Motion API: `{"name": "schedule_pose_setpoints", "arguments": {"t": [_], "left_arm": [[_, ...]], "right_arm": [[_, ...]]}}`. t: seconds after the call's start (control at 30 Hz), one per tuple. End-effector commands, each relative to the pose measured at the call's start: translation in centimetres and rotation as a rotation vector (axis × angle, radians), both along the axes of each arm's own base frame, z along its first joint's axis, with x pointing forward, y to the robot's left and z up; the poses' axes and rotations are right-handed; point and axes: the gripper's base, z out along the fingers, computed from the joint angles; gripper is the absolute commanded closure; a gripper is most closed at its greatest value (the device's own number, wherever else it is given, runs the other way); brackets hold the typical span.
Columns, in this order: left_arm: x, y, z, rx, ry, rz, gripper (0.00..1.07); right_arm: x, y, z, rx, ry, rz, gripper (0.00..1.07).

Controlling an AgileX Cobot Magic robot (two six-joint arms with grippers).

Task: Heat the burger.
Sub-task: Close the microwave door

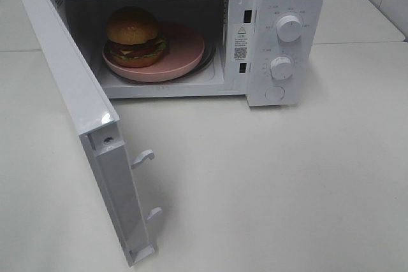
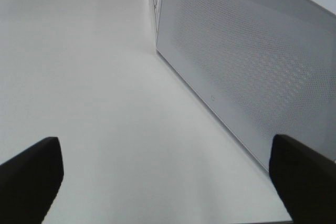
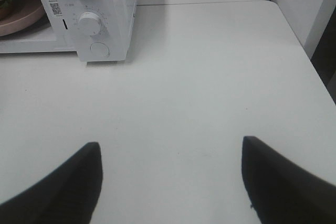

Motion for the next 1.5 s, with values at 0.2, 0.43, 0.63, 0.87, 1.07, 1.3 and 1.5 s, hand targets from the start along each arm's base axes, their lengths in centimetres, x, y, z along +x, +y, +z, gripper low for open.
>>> {"name": "schedule_pose_setpoints", "arguments": {"t": [0.2,0.43,0.63,0.87,1.07,1.3,1.5], "left_arm": [[-0.2,0.0,0.0,-0.003,-0.027,0.003,0.06],[-0.2,0.0,0.0,-0.003,-0.027,0.003,0.06],[-0.2,0.0,0.0,-0.003,-0.027,0.003,0.06],[-0.2,0.0,0.0,-0.003,-0.027,0.003,0.06],[-0.2,0.0,0.1,-0.003,-0.031,0.003,0.06],[0.4,0.0,1.7,-0.007,-0.037,0.007,0.06],[2.5,0.1,2.2,-0.013,0.0,0.017,0.06]], "right_arm": [[-0.4,0.0,0.0,-0.005,-0.034,-0.003,0.37],[-0.4,0.0,0.0,-0.005,-0.034,-0.003,0.37],[-0.4,0.0,0.0,-0.005,-0.034,-0.003,0.37],[-0.4,0.0,0.0,-0.005,-0.034,-0.003,0.37],[-0.4,0.0,0.0,-0.005,-0.034,-0.003,0.37],[-0.4,0.0,0.0,-0.005,-0.034,-0.003,0.37],[-0.4,0.0,0.0,-0.005,-0.034,-0.003,0.37]]}}
